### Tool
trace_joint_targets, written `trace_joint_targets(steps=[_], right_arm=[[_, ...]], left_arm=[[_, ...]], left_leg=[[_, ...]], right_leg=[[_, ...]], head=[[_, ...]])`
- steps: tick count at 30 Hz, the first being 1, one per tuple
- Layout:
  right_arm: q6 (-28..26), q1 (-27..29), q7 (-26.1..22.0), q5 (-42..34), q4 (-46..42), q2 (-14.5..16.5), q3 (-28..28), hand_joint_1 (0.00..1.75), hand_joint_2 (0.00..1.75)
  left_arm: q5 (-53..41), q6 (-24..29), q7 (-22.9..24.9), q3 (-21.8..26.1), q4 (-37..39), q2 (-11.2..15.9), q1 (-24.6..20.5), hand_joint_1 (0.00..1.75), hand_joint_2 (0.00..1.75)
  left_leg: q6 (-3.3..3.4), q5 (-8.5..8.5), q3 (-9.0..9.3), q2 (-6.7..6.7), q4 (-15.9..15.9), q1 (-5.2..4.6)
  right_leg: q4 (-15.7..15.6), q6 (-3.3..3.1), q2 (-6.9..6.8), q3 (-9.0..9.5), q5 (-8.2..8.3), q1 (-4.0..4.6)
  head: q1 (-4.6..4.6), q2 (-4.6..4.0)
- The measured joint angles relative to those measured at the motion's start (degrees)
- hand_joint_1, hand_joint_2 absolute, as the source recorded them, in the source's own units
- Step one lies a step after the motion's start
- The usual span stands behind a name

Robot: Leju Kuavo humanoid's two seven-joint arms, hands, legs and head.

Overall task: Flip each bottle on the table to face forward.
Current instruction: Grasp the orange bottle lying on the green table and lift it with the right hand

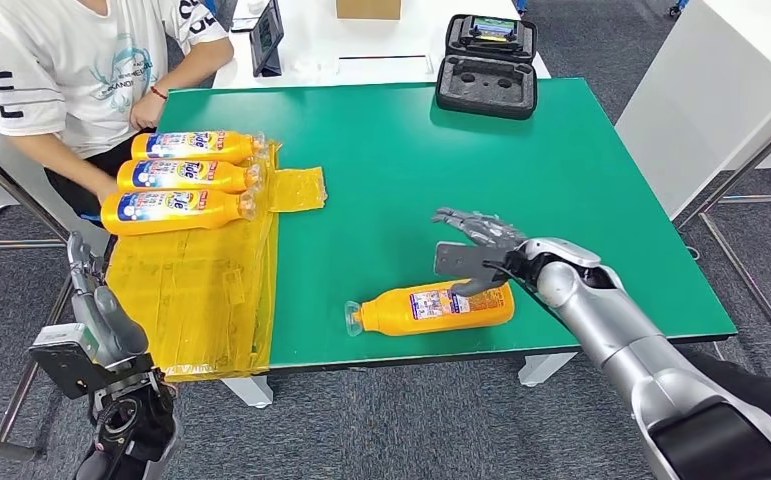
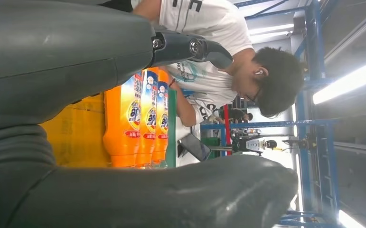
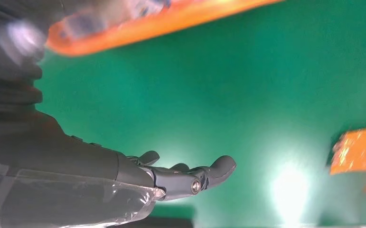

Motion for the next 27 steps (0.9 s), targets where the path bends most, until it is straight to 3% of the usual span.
trace_joint_targets(steps=[16,22,27], right_arm=[[-0.2,0.2,-1.7,1.1,4.8,3.9,3.9,0.00,1.75],[1.0,0.1,-2.2,1.1,5.7,4.3,4.8,0.00,1.75],[1.6,-0.7,-2.0,2.0,6.8,4.7,5.6,0.00,1.75]], left_arm=[[0.1,0.3,0.0,-0.2,1.1,-0.5,-0.2,0.00,0.00],[5.0,-5.9,0.0,0.0,1.8,-1.1,-0.1,0.00,0.00],[4.7,-6.1,0.0,0.4,2.5,-1.4,-0.3,0.00,0.00]], left_leg=[[0.00,0.00,0.00,0.00,0.0,0.01],[0.00,0.00,-0.01,-0.01,0.0,0.01],[0.00,0.00,-0.02,0.00,0.0,0.00]], right_leg=[[0.0,0.00,0.00,-0.01,0.00,0.00],[0.0,0.00,0.00,-0.01,0.00,0.00],[0.0,0.00,0.00,-0.01,0.00,-0.01]], head=[[0.00,0.00],[0.00,0.00],[0.00,0.00]])
